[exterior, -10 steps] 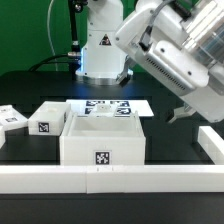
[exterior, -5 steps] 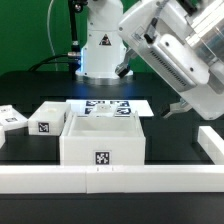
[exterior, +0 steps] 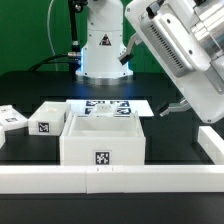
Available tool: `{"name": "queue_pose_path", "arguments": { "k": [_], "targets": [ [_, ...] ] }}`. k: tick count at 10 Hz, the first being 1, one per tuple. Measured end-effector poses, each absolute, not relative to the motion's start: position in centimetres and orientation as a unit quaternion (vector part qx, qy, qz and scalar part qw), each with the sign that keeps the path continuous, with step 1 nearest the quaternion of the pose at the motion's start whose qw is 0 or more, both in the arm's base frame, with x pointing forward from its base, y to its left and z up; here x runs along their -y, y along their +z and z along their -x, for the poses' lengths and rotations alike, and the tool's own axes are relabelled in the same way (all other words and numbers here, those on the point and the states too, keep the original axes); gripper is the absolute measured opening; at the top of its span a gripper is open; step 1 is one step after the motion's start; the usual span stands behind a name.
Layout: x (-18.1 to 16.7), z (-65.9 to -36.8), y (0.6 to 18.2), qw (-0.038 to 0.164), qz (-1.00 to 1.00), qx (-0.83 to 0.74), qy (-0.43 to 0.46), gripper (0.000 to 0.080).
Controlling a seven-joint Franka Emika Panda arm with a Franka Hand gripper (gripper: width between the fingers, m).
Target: Assemble cabinet
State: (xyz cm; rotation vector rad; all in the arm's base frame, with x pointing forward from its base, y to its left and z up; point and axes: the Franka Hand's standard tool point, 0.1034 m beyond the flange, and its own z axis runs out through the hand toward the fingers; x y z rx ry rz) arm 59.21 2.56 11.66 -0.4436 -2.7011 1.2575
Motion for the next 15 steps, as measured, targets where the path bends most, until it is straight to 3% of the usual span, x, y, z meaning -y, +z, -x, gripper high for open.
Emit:
{"name": "queue_pose_path", "arguments": {
  "k": [1, 3, 4, 6, 8, 9, 10, 11, 12, 13, 14, 15],
  "targets": [
    [-2.7, -59.6, 12.1, 0.048, 0.160, 0.890, 0.423, 0.0796],
    [-2.2, -59.5, 12.7, 0.128, 0.070, 0.904, 0.402, 0.0796],
    [-2.3, -59.6, 12.5, 0.115, 0.092, 0.902, 0.405, 0.0796],
    [-2.2, -59.7, 12.5, 0.115, 0.092, 0.902, 0.405, 0.0796],
    [-0.8, -60.5, 13.4, 0.058, 0.155, 0.887, 0.432, 0.0796],
    [-0.1, -60.2, 13.5, 0.050, 0.153, 0.886, 0.436, 0.0796],
    [0.1, -59.9, 13.5, 0.031, 0.178, 0.881, 0.437, 0.0796],
    [0.1, -59.6, 13.6, 0.030, 0.173, 0.883, 0.436, 0.0796],
    [0.1, -59.6, 13.9, 0.045, 0.141, 0.889, 0.434, 0.0796],
    [0.0, -59.3, 13.9, 0.098, 0.075, 0.898, 0.422, 0.0796],
    [0.0, -59.5, 13.8, 0.097, 0.069, 0.899, 0.422, 0.0796],
    [0.1, -59.4, 13.8, 0.116, 0.029, 0.901, 0.417, 0.0796]
  ]
}}
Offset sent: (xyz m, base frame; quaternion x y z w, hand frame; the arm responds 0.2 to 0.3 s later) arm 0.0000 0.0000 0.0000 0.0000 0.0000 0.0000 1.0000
